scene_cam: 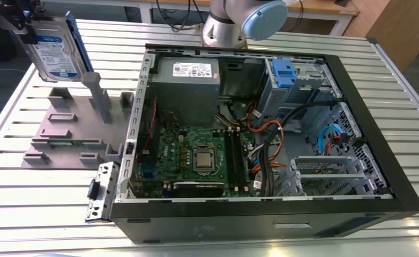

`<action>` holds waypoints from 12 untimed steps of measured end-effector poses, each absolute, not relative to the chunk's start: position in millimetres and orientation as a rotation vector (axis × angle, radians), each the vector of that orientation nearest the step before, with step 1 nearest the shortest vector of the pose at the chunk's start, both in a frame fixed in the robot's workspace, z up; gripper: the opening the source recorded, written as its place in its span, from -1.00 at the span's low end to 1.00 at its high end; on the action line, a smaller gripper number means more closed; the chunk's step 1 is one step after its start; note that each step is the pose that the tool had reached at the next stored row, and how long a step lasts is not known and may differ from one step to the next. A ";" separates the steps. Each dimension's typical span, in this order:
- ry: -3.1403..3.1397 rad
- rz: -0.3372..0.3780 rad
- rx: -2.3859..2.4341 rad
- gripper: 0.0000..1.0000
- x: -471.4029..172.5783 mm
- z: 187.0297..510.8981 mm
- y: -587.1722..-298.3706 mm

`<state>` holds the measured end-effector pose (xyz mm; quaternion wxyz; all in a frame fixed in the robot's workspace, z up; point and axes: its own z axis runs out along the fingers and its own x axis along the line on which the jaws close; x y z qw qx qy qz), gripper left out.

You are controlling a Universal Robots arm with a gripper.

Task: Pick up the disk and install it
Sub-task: 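Pick up the disk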

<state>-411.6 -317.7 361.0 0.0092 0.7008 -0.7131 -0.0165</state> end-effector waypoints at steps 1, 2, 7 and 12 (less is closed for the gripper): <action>-2.227 -0.052 2.189 -0.26 -411.6 361.5 -317.7; -2.227 -0.052 2.189 -0.26 -411.6 362.0 -317.7; -2.227 -0.052 2.189 -0.26 -411.6 364.4 -317.7; -2.227 -0.052 2.189 -0.26 -411.6 367.0 -317.7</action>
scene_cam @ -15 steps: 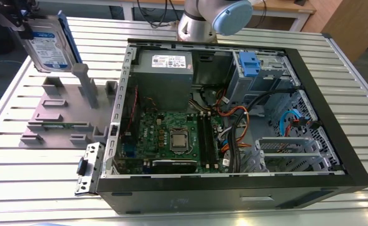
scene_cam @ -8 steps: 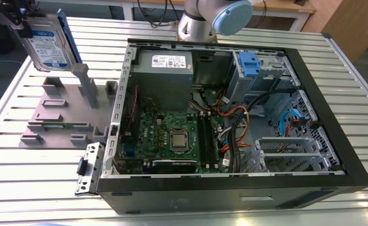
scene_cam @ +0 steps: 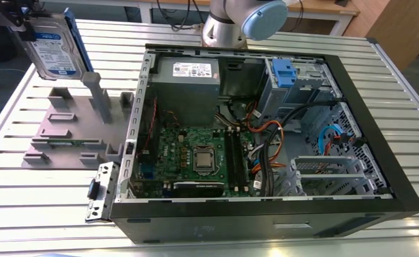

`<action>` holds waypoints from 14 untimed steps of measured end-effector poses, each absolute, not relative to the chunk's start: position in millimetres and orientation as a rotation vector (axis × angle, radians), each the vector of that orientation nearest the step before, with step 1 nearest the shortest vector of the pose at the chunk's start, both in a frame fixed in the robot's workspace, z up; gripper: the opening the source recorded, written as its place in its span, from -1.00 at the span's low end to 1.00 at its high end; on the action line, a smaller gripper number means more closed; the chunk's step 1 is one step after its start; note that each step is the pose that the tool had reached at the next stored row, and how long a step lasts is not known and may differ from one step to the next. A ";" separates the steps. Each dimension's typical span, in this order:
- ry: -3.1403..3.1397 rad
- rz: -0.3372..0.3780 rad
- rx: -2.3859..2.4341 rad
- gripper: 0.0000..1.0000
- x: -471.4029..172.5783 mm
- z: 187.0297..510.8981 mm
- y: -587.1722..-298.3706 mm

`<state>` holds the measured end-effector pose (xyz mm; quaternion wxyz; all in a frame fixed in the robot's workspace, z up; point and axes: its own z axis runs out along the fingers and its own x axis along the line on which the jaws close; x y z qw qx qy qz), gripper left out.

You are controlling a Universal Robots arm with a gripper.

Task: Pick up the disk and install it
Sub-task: 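Pick up the disk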

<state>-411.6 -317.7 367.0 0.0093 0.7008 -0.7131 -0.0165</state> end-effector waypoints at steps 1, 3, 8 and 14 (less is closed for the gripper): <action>-2.227 -0.052 2.189 -0.26 -411.6 367.5 -317.7; -2.227 -0.052 2.189 -0.26 -411.6 368.5 -317.7; -2.227 -0.052 2.189 -0.26 -411.6 371.0 -317.7; -2.227 -0.052 2.189 -0.26 -411.6 374.2 -317.7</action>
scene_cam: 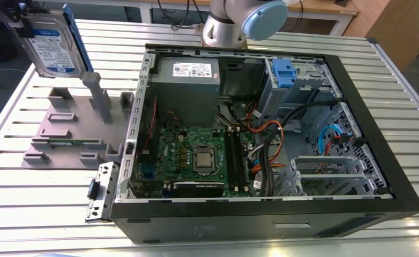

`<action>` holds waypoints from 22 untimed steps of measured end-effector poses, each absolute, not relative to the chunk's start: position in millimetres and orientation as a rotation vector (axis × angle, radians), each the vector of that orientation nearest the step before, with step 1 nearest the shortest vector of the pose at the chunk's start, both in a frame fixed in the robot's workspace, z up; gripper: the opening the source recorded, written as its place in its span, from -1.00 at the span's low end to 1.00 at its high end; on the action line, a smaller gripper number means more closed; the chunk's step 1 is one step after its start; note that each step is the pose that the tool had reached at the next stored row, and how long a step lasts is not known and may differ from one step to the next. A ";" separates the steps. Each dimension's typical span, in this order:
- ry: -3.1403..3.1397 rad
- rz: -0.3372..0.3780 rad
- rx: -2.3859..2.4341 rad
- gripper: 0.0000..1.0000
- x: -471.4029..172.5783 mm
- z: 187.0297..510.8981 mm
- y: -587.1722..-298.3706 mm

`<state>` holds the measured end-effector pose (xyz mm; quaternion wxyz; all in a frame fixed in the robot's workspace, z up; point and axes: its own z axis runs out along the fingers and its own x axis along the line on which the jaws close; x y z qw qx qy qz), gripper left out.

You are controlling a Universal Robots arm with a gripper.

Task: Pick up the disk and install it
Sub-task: 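Pick up the disk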

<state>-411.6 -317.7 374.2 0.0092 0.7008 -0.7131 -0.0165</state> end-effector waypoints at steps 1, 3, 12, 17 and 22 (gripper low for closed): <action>-2.227 -0.052 2.189 -0.26 -411.6 374.9 -317.7; -2.227 -0.052 2.189 -0.26 -411.6 376.0 -317.7; -2.227 -0.052 2.189 -0.26 -411.6 380.9 -317.7; -2.227 -0.052 2.189 -0.26 -411.6 383.6 -317.7; -2.227 -0.052 2.189 -0.26 -411.6 386.4 -317.7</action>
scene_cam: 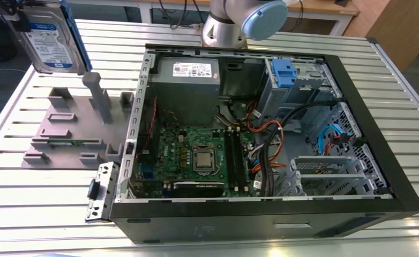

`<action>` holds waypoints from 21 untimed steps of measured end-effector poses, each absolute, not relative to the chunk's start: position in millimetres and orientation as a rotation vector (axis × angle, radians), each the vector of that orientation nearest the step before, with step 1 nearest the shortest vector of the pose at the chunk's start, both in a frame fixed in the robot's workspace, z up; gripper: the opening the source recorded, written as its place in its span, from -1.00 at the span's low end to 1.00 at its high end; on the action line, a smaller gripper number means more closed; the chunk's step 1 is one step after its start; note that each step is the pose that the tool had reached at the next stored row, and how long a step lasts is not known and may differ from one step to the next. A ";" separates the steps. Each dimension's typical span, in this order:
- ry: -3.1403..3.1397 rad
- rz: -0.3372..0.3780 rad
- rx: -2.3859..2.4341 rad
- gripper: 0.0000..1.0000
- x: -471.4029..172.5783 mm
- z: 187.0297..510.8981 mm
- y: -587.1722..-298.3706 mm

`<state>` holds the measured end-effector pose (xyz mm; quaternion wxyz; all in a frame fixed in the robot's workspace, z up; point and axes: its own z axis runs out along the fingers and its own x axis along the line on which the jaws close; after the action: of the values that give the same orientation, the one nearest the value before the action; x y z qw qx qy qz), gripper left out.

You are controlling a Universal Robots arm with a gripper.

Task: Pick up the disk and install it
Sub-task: 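Pick up the disk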

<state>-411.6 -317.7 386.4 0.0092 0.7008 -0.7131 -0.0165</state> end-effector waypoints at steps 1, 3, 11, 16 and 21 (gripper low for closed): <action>-2.227 -0.052 2.189 -0.26 -411.6 387.0 -317.7; -2.227 -0.052 2.189 -0.26 -411.6 388.1 -317.7; -2.227 -0.052 2.189 -0.26 -411.6 393.0 -317.7; -2.227 -0.051 2.189 -0.26 -411.6 396.2 -317.7; -2.227 -0.052 2.189 -0.26 -411.6 399.3 -317.7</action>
<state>-411.6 -317.7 399.3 0.0093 0.7008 -0.7131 -0.0165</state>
